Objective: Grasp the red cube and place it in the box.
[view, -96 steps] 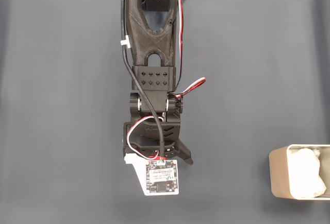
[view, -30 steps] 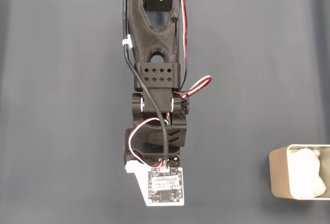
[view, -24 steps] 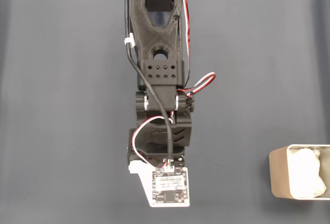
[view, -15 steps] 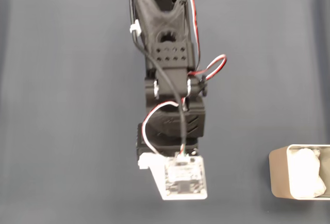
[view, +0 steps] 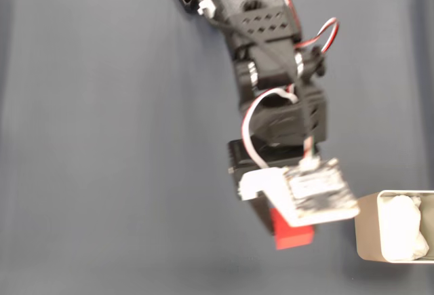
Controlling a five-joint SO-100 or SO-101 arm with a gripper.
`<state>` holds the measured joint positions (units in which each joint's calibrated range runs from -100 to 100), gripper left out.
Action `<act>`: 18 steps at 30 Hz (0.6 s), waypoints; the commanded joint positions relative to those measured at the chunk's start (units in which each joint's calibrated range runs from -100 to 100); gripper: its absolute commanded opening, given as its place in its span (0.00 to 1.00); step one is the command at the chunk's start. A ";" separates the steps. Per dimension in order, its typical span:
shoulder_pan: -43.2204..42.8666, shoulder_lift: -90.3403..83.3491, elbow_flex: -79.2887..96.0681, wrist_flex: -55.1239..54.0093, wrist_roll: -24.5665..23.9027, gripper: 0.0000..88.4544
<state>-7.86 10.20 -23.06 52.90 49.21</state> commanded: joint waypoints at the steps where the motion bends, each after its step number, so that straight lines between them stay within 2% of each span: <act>1: -2.86 -5.26 -3.13 0.37 0.15 0.06; 18: -11.53 -3.27 -5.87 -0.44 1.22 0.05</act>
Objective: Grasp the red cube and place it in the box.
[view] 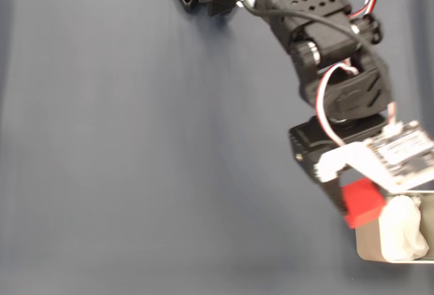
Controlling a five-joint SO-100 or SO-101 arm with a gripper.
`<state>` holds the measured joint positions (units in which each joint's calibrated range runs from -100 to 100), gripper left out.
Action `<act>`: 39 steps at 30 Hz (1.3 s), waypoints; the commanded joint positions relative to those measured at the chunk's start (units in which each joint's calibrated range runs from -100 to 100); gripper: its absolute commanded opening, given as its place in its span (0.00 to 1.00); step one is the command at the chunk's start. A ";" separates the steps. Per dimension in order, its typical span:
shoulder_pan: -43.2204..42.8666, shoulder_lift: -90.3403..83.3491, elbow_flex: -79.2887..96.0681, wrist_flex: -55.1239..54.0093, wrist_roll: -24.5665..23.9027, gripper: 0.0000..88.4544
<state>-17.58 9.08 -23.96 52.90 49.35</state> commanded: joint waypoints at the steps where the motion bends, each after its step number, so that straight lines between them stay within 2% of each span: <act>1: -2.23 -1.71 -5.33 -0.44 1.03 0.05; 25: -6.21 13.72 -19.65 -2.74 1.86 0.05; 39: -6.57 19.61 -21.11 -7.66 1.76 0.05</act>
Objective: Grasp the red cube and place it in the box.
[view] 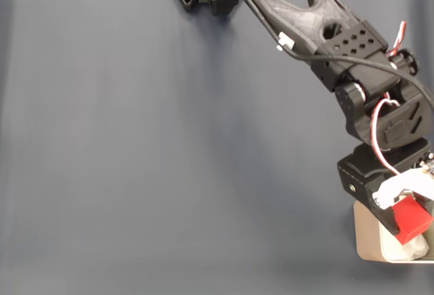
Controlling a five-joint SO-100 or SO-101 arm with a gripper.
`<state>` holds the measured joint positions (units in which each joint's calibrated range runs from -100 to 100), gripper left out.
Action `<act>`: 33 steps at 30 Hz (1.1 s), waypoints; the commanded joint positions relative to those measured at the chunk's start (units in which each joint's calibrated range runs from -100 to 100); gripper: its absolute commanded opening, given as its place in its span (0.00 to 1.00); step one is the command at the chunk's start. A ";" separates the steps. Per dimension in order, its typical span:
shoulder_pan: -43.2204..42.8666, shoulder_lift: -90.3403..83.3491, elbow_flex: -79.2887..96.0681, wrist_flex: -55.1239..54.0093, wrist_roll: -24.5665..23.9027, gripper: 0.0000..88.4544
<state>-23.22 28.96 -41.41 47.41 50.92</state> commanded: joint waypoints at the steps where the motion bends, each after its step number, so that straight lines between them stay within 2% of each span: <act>1: -1.00 0.07 -3.66 -2.41 0.20 0.05; 33: -2.49 5.09 -3.66 -7.66 -0.20 0.05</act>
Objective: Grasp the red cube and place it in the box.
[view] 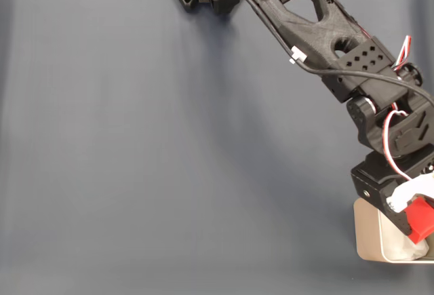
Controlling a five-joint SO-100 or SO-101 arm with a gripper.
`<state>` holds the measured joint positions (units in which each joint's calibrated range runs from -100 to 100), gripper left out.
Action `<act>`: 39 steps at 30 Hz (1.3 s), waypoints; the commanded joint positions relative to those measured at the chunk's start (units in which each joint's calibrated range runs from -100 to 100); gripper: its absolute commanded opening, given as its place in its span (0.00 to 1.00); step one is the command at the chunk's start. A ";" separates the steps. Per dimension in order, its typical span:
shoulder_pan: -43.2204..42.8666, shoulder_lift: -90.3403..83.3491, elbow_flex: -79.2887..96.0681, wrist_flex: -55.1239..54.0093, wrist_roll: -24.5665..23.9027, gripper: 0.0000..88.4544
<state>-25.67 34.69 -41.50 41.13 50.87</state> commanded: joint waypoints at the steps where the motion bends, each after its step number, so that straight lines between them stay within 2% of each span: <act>1: -0.04 -0.47 -3.57 -1.54 -0.10 0.05; 39: 1.31 0.83 -3.94 -4.82 -1.12 0.09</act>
<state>-25.37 36.08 -41.50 37.87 50.48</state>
